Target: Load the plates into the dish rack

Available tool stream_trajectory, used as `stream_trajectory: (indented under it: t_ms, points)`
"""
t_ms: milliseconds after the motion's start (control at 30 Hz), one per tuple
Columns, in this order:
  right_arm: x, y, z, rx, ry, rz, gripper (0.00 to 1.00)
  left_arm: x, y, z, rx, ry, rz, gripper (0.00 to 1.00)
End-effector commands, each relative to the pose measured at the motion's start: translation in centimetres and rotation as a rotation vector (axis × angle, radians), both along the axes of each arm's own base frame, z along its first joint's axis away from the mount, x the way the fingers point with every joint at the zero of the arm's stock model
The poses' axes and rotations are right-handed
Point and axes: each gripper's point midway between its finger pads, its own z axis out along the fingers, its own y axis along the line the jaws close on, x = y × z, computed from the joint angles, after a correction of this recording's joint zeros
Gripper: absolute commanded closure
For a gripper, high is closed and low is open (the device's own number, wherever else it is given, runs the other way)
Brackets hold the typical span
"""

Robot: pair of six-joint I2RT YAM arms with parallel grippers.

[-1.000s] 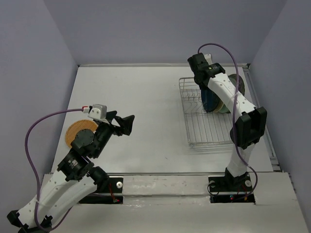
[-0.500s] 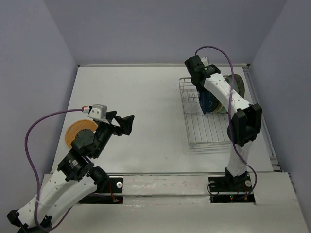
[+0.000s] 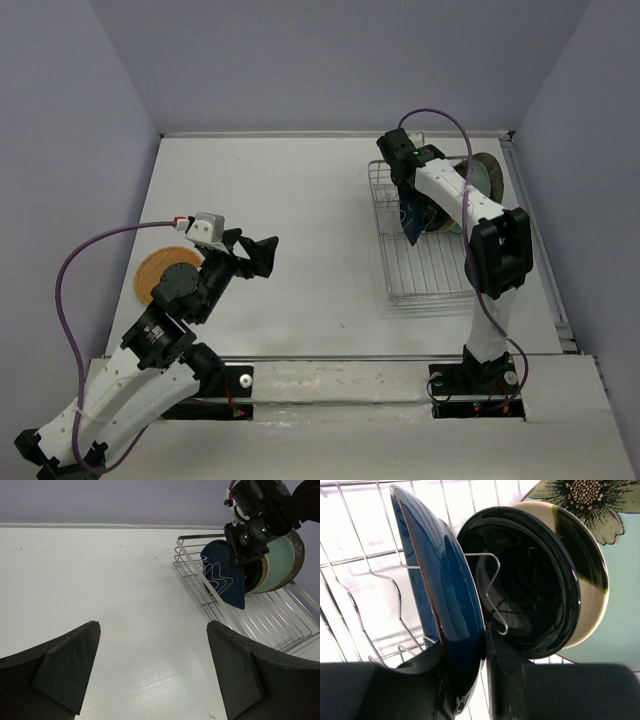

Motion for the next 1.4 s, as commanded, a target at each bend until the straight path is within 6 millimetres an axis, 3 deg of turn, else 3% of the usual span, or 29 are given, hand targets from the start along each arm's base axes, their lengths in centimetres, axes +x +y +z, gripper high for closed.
stream_trajectory:
  t_ms: [0,33,100,133,267,367,400,500,533,600,633,667,700,733,767,800,833,900,933,967,1000,1067,1100,1133,1200,1267,1300,1333,1367]
  points:
    - [0.5,0.5,2.1,0.044,-0.092,-0.027,0.61,0.5,0.0,0.5,-0.002,-0.013,0.019,0.01]
    - [0.6,0.3,3.7,0.051,-0.137,-0.032,0.44,0.5,0.1,0.4,0.000,-0.013,0.021,0.01]
    - [0.6,0.3,6.6,0.079,-0.206,-0.029,0.28,0.7,0.1,0.4,0.000,-0.008,0.028,0.01]
    - [0.9,0.5,6.9,0.088,-0.215,-0.024,0.24,0.7,0.1,0.4,-0.001,-0.008,0.030,0.01]
    - [0.0,1.4,12.9,0.216,-0.359,0.042,0.14,0.9,0.4,0.6,-0.008,-0.009,0.047,0.01]
    - [-1.1,4.1,15.9,0.313,-0.452,0.156,0.13,1.2,0.8,0.9,-0.016,-0.009,0.073,0.01]
    - [-1.2,5.3,15.9,0.353,-0.476,0.191,0.14,1.3,0.9,1.1,-0.018,-0.011,0.079,0.01]
    - [-3.4,12.4,16.9,0.606,-0.476,0.384,0.16,1.3,1.3,2.5,-0.042,-0.028,0.100,0.01]
    - [-4.6,16.8,16.7,0.753,-0.461,0.491,0.18,1.2,1.6,3.9,-0.066,-0.049,0.108,0.01]
    - [-5.3,21.5,17.4,0.888,-0.488,0.587,0.20,1.0,2.0,5.4,-0.089,-0.072,0.121,0.01]
    - [-5.9,23.6,17.2,0.934,-0.487,0.623,0.21,1.0,2.4,6.3,-0.102,-0.086,0.138,0.01]
    - [-8.2,27.1,16.3,1.005,-0.440,0.688,0.22,0.6,2.9,8.1,-0.130,-0.117,0.147,0.01]
    - [-8.5,29.3,17.0,1.055,-0.475,0.726,0.23,0.6,3.5,9.0,-0.130,-0.135,0.168,0.01]
    - [-8.7,31.4,14.7,1.062,-0.423,0.732,0.23,0.4,3.9,10.0,-0.139,-0.151,0.176,0.01]
    - [-10.4,34.1,14.7,1.108,-0.395,0.762,0.23,-0.1,4.6,12.0,-0.165,-0.183,0.189,0.01]
    - [-10.6,35.8,15.0,1.148,-0.413,0.784,0.23,-0.3,5.2,12.6,-0.167,-0.191,0.207,0.01]
    - [-10.8,37.6,12.7,1.149,-0.369,0.787,0.23,-0.7,5.7,13.5,-0.172,-0.209,0.215,0.01]
    - [-12.3,41.0,13.2,1.232,-0.343,0.829,0.23,-1.7,6.7,15.0,-0.193,-0.234,0.223,0.01]
    - [-12.4,42.7,10.5,1.232,-0.286,0.829,0.24,-2.4,7.5,16.1,-0.214,-0.256,0.230,0.01]
    - [-13.0,44.0,9.7,1.257,-0.243,0.846,0.24,-2.7,7.8,16.4,-0.221,-0.261,0.230,0.01]
    - [-13.1,45.5,10.8,1.304,-0.241,0.853,0.24,-3.0,8.0,16.5,-0.222,-0.261,0.227,0.01]
    - [-13.6,47.9,9.2,1.319,-0.194,0.861,0.24,-3.8,8.3,17.1,-0.241,-0.276,0.213,0.01]
    - [-14.0,49.6,5.8,1.320,-0.119,0.843,0.24,-4.0,8.5,17.1,-0.241,-0.273,0.208,0.01]
    - [-13.7,50.7,6.8,1.352,-0.124,0.848,0.24,-4.3,8.7,17.2,-0.243,-0.276,0.205,0.01]
    - [-13.9,52.9,4.5,1.385,-0.062,0.825,0.24,-4.7,9.0,16.7,-0.237,-0.269,0.207,0.01]
    - [-14.0,54.2,2.8,1.393,-0.030,0.799,0.25,-4.7,8.9,16.1,-0.231,-0.261,0.199,0.01]
    - [-13.8,54.7,0.1,1.389,0.018,0.753,0.26,-4.8,8.7,15.7,-0.225,-0.255,0.188,0.01]
    - [-13.7,55.1,-0.6,1.394,0.027,0.739,0.27,-4.7,8.6,15.5,-0.222,-0.249,0.185,0.01]
    - [-13.3,55.7,0.0,1.419,0.021,0.727,0.28,-4.6,8.3,14.9,-0.215,-0.241,0.177,0.01]
